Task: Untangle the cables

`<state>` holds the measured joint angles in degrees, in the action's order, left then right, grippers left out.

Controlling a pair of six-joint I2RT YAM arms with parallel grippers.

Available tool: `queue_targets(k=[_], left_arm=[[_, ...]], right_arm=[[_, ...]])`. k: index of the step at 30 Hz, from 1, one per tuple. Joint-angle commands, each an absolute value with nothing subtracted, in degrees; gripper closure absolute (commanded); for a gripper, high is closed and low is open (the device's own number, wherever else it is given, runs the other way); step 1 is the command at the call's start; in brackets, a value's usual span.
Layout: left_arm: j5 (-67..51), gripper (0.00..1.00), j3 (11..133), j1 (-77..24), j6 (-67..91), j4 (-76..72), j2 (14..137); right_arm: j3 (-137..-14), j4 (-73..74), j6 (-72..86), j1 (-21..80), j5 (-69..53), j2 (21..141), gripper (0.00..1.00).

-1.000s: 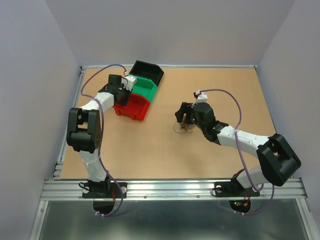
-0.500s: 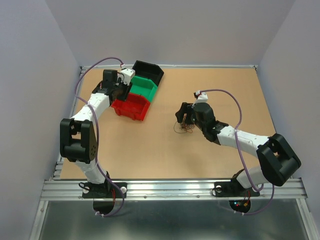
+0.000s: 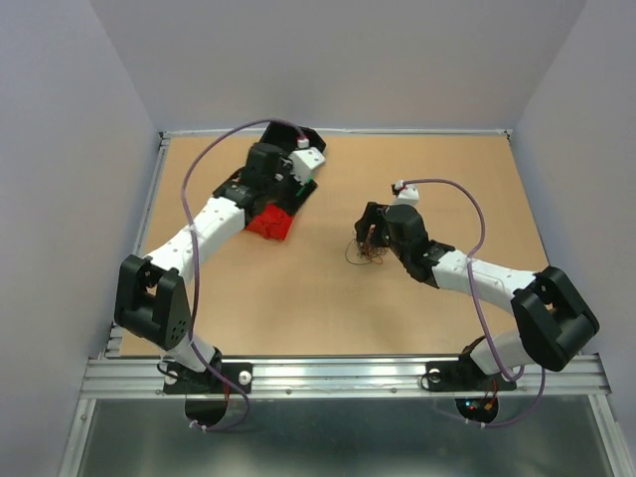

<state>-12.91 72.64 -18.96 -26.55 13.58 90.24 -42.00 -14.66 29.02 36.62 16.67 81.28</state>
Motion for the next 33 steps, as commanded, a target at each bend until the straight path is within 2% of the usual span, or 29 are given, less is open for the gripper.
queue_targets(k=[1,4,7,13,21,33], left_arm=[[-11.8,0.29,73.6,-32.6,-28.8,9.7,87.5],[-11.9,0.29,75.6,-37.3,-29.6,5.8,92.4],[-16.1,0.29,80.3,-38.2,-30.1,1.7,98.2],[-25.7,0.29,81.5,-38.4,-27.8,-4.4,104.4],[-26.8,0.29,78.4,-40.4,-28.3,-8.1,105.6],[-24.3,0.31,80.5,-41.0,-28.1,-7.8,112.2]], right_arm=[[-44.9,-13.6,32.7,35.7,24.3,78.3,0.23],[-43.2,-13.3,34.8,33.5,25.4,76.2,0.24],[-41.5,-13.4,35.8,32.4,27.8,73.3,0.25],[-38.8,-13.5,36.9,32.3,32.4,67.3,0.27],[-33.8,-18.6,37.4,32.3,32.8,60.7,0.28],[-33.8,-19.1,37.2,32.3,31.1,60.7,0.28]])
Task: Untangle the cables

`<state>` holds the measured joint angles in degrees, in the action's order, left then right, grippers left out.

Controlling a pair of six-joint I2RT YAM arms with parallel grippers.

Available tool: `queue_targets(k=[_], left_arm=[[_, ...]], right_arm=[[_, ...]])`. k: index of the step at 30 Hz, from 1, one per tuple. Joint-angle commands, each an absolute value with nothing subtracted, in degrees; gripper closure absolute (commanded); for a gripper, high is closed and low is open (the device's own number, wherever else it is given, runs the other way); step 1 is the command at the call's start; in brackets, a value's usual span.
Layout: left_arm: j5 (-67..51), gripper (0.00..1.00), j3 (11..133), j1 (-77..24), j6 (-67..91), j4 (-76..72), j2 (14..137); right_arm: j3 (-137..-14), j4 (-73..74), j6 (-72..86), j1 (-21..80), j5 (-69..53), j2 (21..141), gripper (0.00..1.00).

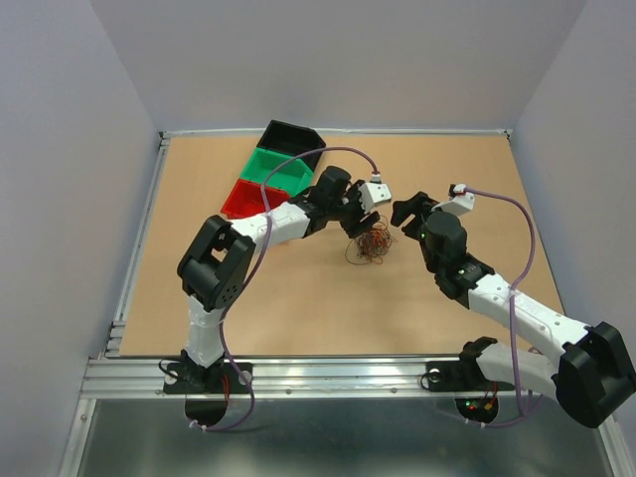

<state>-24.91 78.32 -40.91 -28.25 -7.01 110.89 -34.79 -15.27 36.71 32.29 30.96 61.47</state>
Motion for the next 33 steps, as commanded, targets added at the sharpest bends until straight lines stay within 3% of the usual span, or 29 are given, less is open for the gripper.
queue_targets(k=[1,5,9,10,11,33], left_arm=[[-23.7,0.33,80.7,-41.0,-28.0,-7.8,112.4],[-23.3,0.44,81.5,-41.0,-27.8,-7.6,113.9],[-23.6,0.75,82.0,-41.0,-27.9,-7.0,114.3],[-23.4,0.92,81.7,-41.0,-27.9,-7.0,114.1],[-23.1,0.99,81.3,-41.1,-27.9,-7.3,113.7],[-27.1,1.00,67.4,-40.8,-29.8,-8.1,91.2]], right_arm=[[-33.8,-19.2,37.1,32.3,31.0,60.5,0.28],[-33.6,-19.5,37.0,32.3,30.9,60.5,0.28],[-33.2,-19.9,37.0,32.3,30.6,60.5,0.28],[-33.2,-20.0,36.9,32.3,30.6,60.6,0.28],[-33.1,-20.3,36.8,32.3,30.4,60.6,0.28],[-30.5,-29.2,30.0,32.3,17.8,62.8,0.29]])
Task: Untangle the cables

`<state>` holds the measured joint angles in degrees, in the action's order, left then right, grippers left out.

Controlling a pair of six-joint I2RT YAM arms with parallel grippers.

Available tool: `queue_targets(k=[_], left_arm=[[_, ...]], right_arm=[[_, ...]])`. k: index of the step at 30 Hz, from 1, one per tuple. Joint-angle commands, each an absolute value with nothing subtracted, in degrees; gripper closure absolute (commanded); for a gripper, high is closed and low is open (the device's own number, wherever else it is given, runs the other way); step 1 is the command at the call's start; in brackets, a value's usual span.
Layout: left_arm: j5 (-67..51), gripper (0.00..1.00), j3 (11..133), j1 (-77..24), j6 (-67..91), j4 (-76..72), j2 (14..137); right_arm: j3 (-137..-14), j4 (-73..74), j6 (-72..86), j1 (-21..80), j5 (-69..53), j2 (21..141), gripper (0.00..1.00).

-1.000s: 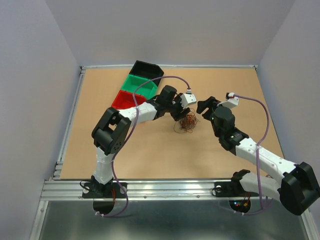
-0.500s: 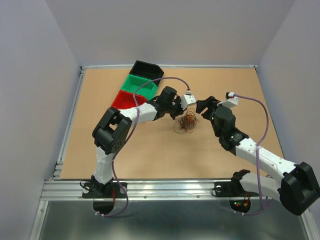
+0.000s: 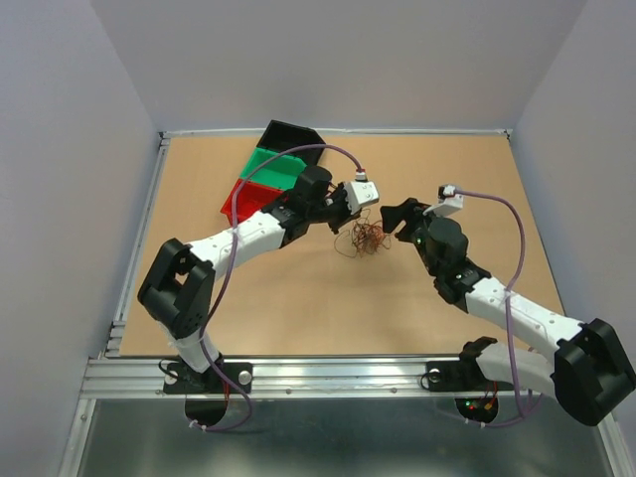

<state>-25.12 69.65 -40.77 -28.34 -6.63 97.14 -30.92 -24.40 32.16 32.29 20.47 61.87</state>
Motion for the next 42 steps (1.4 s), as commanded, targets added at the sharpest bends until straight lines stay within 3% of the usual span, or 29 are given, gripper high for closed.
queue_targets(k=[1,25,42], left_arm=[[-27.7,1.00,67.0,-40.8,-30.1,-8.1,90.5],[-31.2,1.00,62.2,-40.4,-27.9,-12.0,82.0],[-28.6,1.00,59.5,-38.9,-24.9,-16.8,78.3]], right_arm=[[-30.7,-29.4,29.4,32.3,16.6,63.5,0.29],[-30.9,-42.7,28.7,32.3,-5.3,76.4,0.43],[-31.8,-45.9,28.7,33.8,-7.7,80.9,0.46]])
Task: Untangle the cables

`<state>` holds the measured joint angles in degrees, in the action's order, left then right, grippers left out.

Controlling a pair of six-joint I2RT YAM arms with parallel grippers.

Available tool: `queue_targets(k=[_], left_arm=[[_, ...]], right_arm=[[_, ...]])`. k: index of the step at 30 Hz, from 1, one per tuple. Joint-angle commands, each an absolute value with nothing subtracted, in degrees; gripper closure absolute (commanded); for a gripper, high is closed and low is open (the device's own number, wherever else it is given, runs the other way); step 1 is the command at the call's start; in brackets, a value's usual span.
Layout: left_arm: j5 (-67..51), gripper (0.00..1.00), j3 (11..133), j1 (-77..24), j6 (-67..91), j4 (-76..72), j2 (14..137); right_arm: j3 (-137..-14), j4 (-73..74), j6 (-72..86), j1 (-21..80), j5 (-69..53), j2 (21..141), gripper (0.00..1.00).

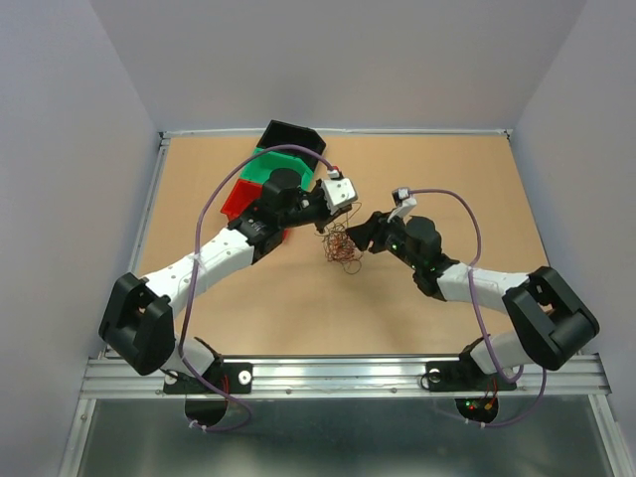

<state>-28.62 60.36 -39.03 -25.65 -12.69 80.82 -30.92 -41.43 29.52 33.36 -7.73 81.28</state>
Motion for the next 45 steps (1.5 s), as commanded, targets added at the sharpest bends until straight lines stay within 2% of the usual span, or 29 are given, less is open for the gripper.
queue_targets(k=[1,9,30,34,38,45], left_arm=[[-28.0,1.00,59.4,-38.8,-24.9,-16.8,78.6],[-25.3,1.00,60.5,-37.9,-23.7,-18.2,82.6],[-40.9,1.00,61.8,-37.4,-24.9,-12.7,79.5],[-39.2,1.00,61.9,-37.4,-23.8,-13.0,78.0],[-32.8,1.00,62.5,-37.1,-21.8,-14.5,74.3],[-26.1,1.00,70.4,-36.7,-20.8,-12.2,68.6]], right_arm=[[-31.6,-46.0,28.7,33.8,-6.6,80.3,0.46],[-28.0,-48.7,27.2,33.8,-6.2,74.7,0.46],[-33.2,-48.3,25.8,35.7,-6.9,83.5,0.47],[-34.5,-48.2,25.9,37.2,-6.2,87.2,0.48],[-36.1,-48.0,29.5,37.6,-5.6,92.4,0.51],[-38.9,-47.3,34.8,37.6,-5.6,100.4,0.52]])
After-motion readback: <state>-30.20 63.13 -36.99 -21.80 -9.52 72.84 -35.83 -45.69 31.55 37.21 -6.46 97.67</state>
